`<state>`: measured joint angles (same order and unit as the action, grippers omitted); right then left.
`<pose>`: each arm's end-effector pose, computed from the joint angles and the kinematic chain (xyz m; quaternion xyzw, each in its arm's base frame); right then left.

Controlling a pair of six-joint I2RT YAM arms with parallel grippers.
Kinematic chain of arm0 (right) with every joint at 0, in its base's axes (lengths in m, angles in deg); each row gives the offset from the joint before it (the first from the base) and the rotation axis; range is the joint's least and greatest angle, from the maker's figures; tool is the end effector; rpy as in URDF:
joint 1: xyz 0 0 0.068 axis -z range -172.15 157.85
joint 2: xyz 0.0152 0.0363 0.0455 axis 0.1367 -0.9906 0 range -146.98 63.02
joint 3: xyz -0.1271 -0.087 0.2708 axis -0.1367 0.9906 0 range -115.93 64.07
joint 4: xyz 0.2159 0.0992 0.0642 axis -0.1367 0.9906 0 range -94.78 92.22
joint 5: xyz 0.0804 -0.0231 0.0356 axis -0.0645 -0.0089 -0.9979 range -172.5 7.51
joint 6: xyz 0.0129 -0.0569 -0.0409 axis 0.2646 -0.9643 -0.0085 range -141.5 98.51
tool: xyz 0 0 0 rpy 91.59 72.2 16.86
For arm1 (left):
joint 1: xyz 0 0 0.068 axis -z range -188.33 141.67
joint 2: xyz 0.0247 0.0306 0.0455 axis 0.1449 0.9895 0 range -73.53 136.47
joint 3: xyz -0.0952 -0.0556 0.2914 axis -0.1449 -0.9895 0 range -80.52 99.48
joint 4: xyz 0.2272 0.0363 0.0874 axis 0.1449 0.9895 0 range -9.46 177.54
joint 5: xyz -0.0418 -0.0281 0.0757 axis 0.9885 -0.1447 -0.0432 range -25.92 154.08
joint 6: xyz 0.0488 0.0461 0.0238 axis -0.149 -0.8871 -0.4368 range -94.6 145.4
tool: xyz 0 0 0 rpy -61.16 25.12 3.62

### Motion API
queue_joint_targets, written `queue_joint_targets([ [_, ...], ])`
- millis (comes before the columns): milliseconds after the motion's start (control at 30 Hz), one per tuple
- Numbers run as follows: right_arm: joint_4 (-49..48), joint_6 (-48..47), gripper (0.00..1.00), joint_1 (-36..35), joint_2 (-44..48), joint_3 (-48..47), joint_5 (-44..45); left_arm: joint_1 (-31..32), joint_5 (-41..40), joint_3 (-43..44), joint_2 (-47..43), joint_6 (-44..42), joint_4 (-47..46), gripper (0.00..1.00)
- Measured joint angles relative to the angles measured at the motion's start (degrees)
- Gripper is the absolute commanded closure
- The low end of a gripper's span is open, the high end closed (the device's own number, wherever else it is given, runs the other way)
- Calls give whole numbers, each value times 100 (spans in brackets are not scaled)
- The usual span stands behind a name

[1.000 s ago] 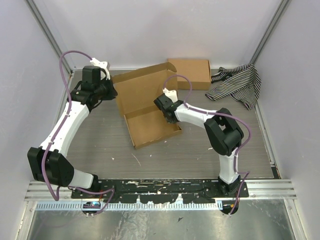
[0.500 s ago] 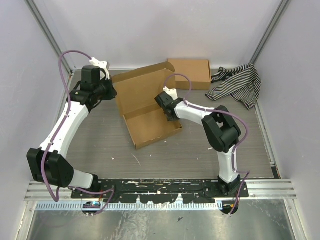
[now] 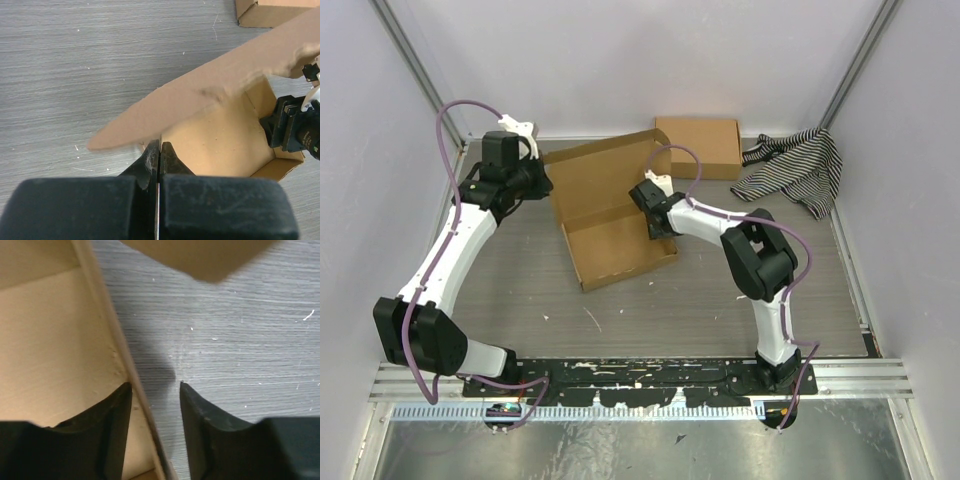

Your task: Fold the paper box

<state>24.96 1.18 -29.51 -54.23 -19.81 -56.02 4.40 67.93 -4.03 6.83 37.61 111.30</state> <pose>0.3658 0.2464 0.1952 -0.0683 0.9458 -0.0796 0.3074 0.3017 -0.0721 0.3823 0.0197 0.8850 -0.1293 0.4469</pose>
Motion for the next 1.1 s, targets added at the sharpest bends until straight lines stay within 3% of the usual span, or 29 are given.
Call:
queue_joint_targets([
  [167, 66, 87, 40, 44, 326, 341, 85, -9, -42, 2, 4, -13, 2, 100],
  [400, 122, -61, 39, 234, 2144, 581, 83, -9, -50, 87, 125, -22, 0, 100],
  [567, -173, -415, 40, 1257, 3139, 483, -1139, -9, -37, 87, 131, -98, -26, 100],
  [700, -219, -857, 41, 1991, 2959, 157, -2114, -9, -2, 87, 129, -168, -114, 100],
  [1100, -190, -1484, 41, 1873, 1661, -1185, -3827, 33, 70, -83, 22, -332, -306, 100],
])
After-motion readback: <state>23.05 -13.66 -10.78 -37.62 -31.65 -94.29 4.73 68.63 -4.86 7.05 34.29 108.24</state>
